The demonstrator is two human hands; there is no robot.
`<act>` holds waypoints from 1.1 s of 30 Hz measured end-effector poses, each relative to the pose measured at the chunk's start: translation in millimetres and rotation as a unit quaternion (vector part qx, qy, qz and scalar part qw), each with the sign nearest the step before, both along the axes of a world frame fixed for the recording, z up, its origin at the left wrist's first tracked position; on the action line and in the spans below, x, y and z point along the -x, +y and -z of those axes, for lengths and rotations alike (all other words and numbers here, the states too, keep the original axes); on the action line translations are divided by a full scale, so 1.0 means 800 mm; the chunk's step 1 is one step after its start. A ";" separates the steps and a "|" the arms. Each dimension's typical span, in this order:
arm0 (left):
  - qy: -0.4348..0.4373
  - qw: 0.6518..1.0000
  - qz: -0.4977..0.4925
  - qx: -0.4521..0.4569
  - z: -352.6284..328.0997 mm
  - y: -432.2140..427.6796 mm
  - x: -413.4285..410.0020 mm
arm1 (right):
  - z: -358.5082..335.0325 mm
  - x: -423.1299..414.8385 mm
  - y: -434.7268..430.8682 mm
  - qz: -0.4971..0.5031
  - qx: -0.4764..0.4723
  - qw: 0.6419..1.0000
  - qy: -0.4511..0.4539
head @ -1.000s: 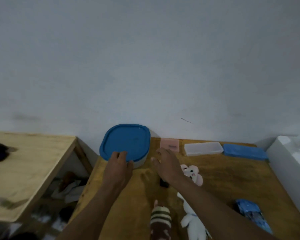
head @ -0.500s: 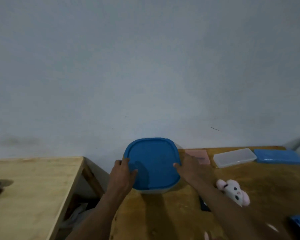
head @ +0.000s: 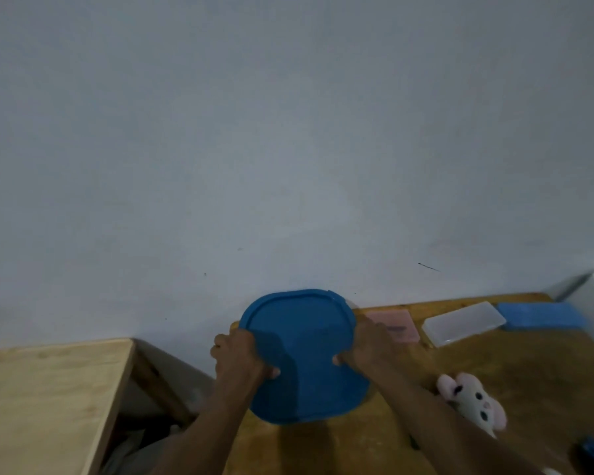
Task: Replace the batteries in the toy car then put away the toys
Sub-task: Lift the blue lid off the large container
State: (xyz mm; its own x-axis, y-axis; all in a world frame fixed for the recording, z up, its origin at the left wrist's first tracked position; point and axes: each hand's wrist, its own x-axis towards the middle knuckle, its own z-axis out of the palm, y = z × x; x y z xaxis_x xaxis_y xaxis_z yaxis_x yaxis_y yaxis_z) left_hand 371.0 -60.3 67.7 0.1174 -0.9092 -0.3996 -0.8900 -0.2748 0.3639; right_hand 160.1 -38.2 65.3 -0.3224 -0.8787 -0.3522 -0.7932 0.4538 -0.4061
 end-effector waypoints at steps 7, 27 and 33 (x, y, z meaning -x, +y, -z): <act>0.020 0.994 -0.086 -0.059 -0.006 -0.010 0.009 | -0.001 -0.001 -0.017 0.037 -0.078 0.996 -0.023; 0.117 0.981 -0.124 -0.096 -0.005 -0.031 0.000 | -0.018 0.015 -0.025 0.068 -0.112 0.981 -0.146; 0.151 0.980 -0.117 -0.062 -0.015 -0.023 -0.002 | -0.032 0.018 0.000 0.095 -0.050 0.977 -0.183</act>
